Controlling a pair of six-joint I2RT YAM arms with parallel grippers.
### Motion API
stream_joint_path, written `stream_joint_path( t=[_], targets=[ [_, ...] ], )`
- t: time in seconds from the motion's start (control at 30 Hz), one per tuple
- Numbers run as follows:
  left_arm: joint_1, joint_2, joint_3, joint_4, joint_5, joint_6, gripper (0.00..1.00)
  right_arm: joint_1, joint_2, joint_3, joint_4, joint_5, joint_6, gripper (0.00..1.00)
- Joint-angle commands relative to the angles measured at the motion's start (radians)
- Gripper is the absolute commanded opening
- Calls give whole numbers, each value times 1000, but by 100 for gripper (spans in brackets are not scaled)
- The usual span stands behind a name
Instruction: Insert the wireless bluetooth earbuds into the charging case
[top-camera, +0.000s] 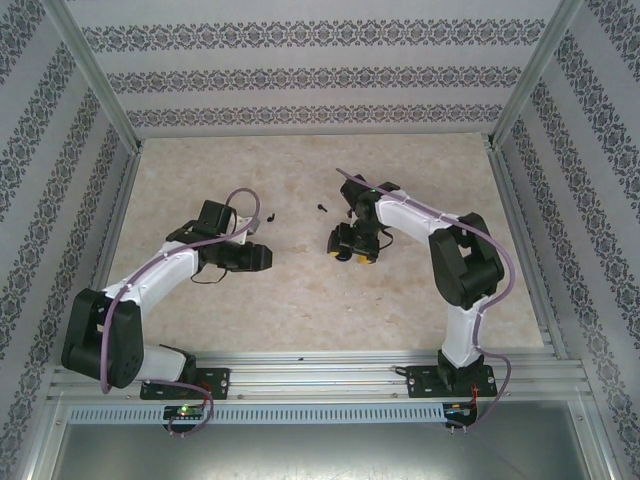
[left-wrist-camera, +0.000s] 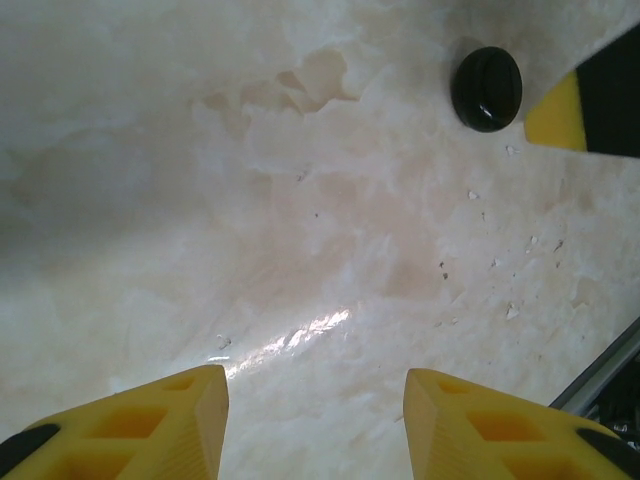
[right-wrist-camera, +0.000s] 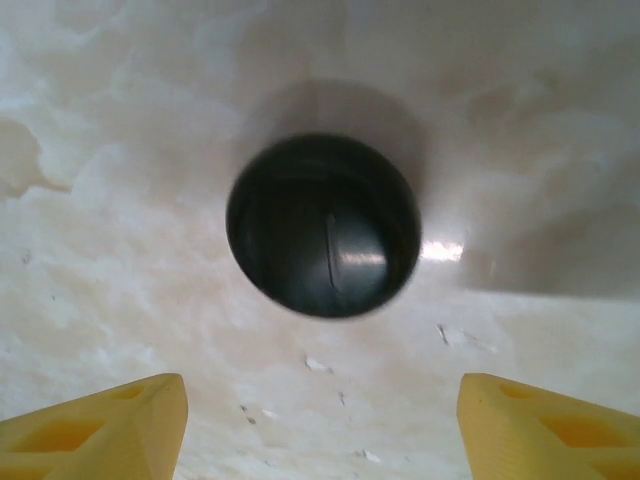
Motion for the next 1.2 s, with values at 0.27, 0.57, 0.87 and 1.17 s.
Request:
stream_joint_path(
  t=[0.27,0.57,0.87,1.17],
  targets=[
    [-13,51,12,31,2,10,45,14,183,180,-79,20,-52,73],
    [-13,85,35,-4,1,36,45,23,267,372,-200,70,-158,74],
    [-24,55,6,15,-7,31,46,22,262,463,-280,120,-140,75],
    [-40,76,23,28,-10,26,46,46,190,317,-196,112,-14,77]
  ],
)
